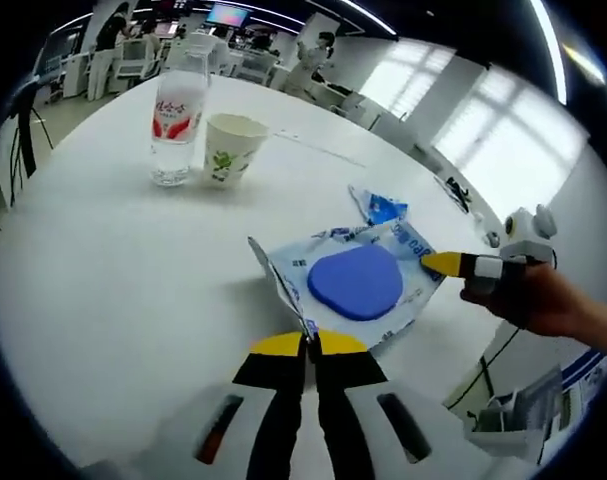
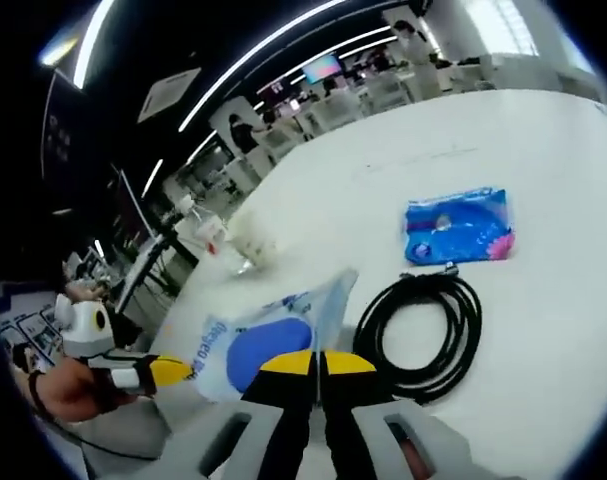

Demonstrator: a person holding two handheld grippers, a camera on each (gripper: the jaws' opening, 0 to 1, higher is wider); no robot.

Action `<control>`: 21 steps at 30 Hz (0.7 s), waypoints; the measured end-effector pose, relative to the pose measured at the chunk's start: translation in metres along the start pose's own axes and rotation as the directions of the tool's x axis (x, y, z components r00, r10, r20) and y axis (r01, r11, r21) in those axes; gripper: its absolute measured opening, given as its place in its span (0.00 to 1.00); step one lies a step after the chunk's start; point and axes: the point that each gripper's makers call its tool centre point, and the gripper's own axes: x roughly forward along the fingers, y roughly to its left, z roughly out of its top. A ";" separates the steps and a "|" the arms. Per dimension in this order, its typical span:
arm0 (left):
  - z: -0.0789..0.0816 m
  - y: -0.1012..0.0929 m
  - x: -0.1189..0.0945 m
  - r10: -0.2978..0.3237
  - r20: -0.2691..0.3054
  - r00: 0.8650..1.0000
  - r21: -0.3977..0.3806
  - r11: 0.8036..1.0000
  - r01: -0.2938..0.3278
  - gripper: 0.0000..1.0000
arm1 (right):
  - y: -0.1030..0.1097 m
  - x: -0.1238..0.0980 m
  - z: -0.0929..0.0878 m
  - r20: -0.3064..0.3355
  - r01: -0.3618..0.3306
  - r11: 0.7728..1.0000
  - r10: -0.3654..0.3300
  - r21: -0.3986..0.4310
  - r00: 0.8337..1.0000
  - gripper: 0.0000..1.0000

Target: Arrange the tabletop items into an orderly group along one side of the table until the central work area is clear of visible clutter.

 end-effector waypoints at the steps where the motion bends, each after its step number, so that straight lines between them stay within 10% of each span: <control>1: 0.004 0.000 0.002 0.000 0.004 1.000 -0.006 1.000 0.001 0.00 | -0.003 0.005 0.009 0.000 0.001 1.000 -0.001 -0.012 1.000 0.00; 10: 0.034 -0.008 0.043 -0.019 0.023 1.000 -0.043 0.999 0.020 0.01 | -0.034 0.047 0.059 0.001 0.015 0.999 -0.015 -0.042 1.000 0.00; 21: 0.045 -0.012 0.067 -0.020 0.013 1.000 -0.105 0.994 0.021 0.01 | -0.057 0.083 0.072 -0.014 0.029 0.999 -0.029 -0.019 0.999 0.00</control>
